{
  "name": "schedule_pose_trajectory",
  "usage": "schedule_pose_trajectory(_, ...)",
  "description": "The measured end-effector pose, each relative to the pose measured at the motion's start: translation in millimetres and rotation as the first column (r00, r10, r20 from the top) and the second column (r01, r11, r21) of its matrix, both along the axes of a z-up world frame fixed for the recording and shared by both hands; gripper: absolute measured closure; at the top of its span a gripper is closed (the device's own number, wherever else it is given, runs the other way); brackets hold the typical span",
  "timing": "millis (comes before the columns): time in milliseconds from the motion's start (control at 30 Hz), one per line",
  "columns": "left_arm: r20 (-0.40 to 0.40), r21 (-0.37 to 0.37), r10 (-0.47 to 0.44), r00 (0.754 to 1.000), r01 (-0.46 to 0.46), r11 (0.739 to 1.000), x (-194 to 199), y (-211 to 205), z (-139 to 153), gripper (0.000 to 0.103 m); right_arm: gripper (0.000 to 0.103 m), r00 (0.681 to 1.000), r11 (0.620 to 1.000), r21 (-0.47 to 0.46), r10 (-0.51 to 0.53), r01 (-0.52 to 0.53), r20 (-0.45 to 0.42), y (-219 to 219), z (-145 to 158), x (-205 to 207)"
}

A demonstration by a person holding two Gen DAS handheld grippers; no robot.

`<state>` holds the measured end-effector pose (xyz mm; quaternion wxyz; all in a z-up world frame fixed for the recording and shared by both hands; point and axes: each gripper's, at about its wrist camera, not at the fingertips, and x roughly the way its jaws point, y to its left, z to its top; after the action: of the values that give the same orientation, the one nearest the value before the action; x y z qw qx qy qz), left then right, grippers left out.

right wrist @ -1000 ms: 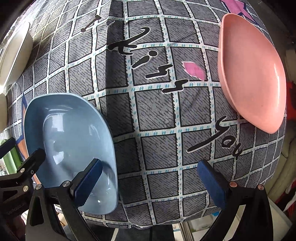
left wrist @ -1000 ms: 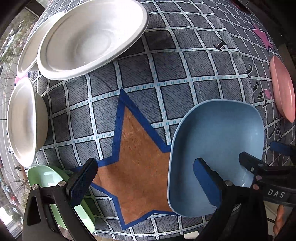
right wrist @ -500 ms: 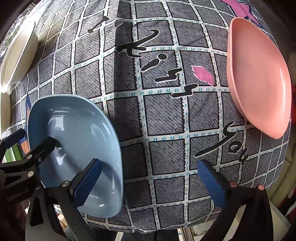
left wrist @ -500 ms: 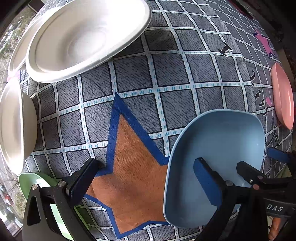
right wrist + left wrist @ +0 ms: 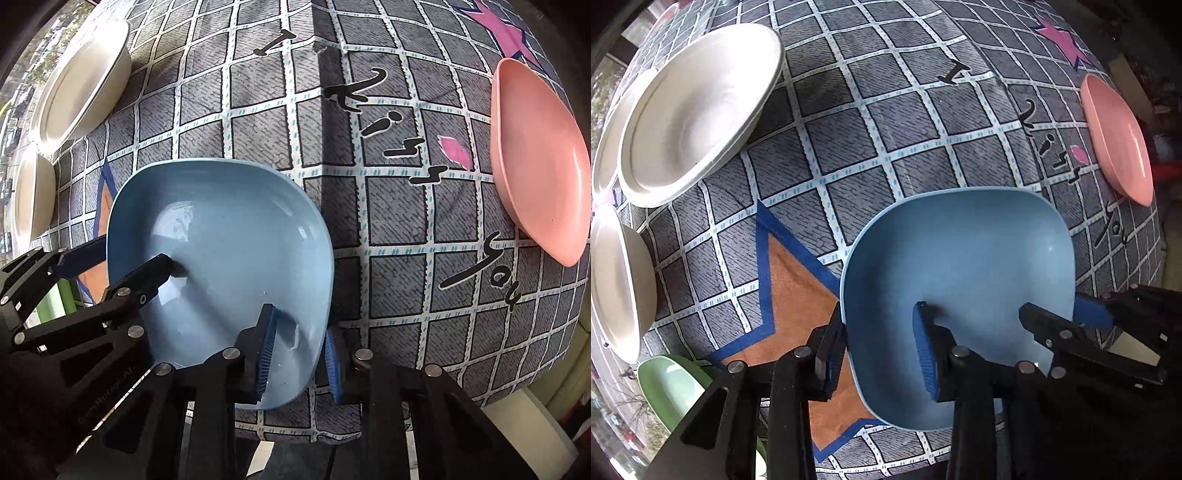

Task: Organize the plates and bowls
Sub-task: 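Grasp the blue plate rim with the left gripper while the right gripper grasps it too, then lift the blue plate with both grippers, lower it onto the green plate, open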

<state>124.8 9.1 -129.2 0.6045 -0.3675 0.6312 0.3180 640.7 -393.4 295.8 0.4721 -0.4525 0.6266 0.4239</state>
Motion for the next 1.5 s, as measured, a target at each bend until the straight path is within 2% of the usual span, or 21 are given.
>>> schedule_pose_trajectory(200,-0.003,-0.031,0.025,1.0,-0.025,0.999,-17,-6,-5,0.066,0.078,1.0,0.999,-0.036,0.002,-0.003,-0.027,-5,-2,-12)
schedule_pose_trajectory(367,-0.017,-0.033,0.045,0.999,-0.046,0.998,-43,-11,-5,0.066,0.078,0.998,0.998,-0.035,0.058,-0.059,-0.025,-6,-1,-40)
schedule_pose_trajectory(533,-0.002,-0.013,0.092,0.996,-0.092,0.996,-73,-14,5,0.066,0.078,0.994,0.994,-0.015,0.104,-0.105,-0.025,8,5,-77)
schedule_pose_trajectory(700,0.009,0.021,0.13,0.992,-0.13,0.991,-103,-6,27,0.066,0.078,0.989,0.989,0.003,0.149,-0.149,-0.019,23,10,-116)
schedule_pose_trajectory(833,0.013,0.041,0.162,0.987,-0.163,0.986,-121,1,37,0.066,0.078,0.983,0.983,0.018,0.184,-0.184,-0.015,48,13,-163)
schedule_pose_trajectory(967,0.013,0.052,0.202,0.979,-0.203,0.978,-158,12,49,0.066,0.078,0.973,0.973,0.03,0.229,-0.229,-0.013,60,22,-215)
schedule_pose_trajectory(1167,0.003,0.08,0.265,0.964,-0.264,0.961,-215,12,50,0.066,0.078,0.954,0.953,0.044,0.3,-0.299,-0.018,86,33,-290)
schedule_pose_trajectory(1300,-0.014,0.1,0.307,0.952,-0.304,0.947,-252,13,49,0.066,0.077,0.938,0.938,0.04,0.344,-0.343,-0.033,106,35,-352)
schedule_pose_trajectory(1500,-0.028,0.088,0.381,0.924,-0.378,0.922,-320,14,51,0.066,0.077,0.902,0.905,0.033,0.425,-0.424,-0.081,129,32,-455)
